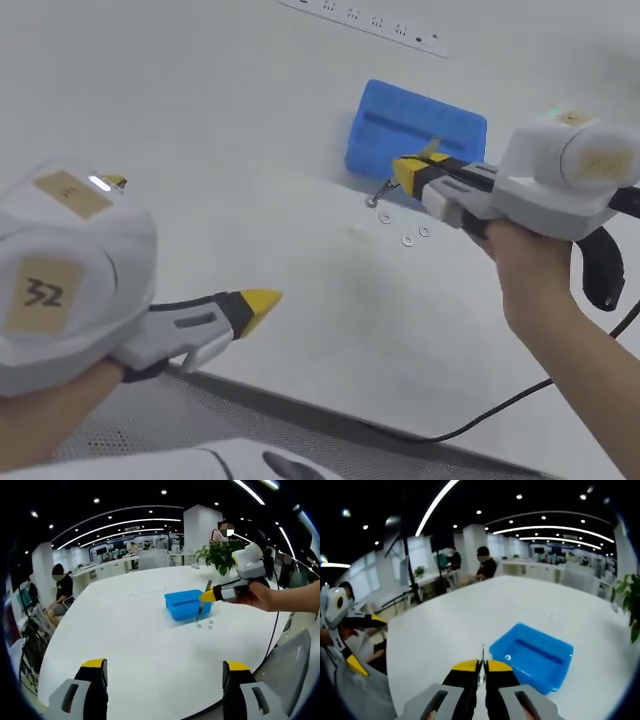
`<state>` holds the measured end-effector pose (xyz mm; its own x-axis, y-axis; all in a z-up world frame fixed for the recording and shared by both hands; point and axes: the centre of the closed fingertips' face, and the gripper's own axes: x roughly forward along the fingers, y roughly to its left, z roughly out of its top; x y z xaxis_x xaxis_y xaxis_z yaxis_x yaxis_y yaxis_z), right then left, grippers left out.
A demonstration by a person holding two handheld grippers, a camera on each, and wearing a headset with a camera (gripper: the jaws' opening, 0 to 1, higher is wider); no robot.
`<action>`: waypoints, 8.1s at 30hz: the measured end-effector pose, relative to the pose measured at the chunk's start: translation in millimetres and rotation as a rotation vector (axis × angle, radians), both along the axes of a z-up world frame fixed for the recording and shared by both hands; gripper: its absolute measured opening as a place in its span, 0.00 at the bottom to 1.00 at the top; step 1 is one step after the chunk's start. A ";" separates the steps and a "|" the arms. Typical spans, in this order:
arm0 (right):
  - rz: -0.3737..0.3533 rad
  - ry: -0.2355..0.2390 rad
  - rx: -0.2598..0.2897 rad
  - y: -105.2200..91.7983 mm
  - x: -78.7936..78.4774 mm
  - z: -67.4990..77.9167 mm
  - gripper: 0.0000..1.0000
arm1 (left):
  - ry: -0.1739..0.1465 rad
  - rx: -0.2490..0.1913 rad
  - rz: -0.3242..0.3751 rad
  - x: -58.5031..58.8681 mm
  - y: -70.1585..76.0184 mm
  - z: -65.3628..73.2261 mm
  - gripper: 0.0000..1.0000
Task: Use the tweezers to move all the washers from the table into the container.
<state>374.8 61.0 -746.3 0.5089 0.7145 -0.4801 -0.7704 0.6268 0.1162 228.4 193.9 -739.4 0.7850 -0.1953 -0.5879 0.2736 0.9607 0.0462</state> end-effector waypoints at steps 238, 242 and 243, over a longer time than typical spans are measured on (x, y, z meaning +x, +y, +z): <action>-0.122 -0.070 -0.167 -16.7 94.3 -30.8 0.01 | 0.036 0.031 -0.017 1.4 4.8 -6.1 0.96; -0.126 -0.063 -0.176 -17.1 97.7 -40.2 0.01 | 0.039 0.034 -0.016 0.8 5.2 -7.1 0.96; -0.129 -0.060 -0.179 -17.7 98.9 -43.2 0.01 | 0.039 0.032 -0.015 0.8 5.1 -7.2 0.96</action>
<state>473.7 43.3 -789.4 0.6219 0.5480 -0.5594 -0.6847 0.7272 -0.0488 229.2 199.0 -746.6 0.7586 -0.1874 -0.6241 0.2904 0.9546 0.0663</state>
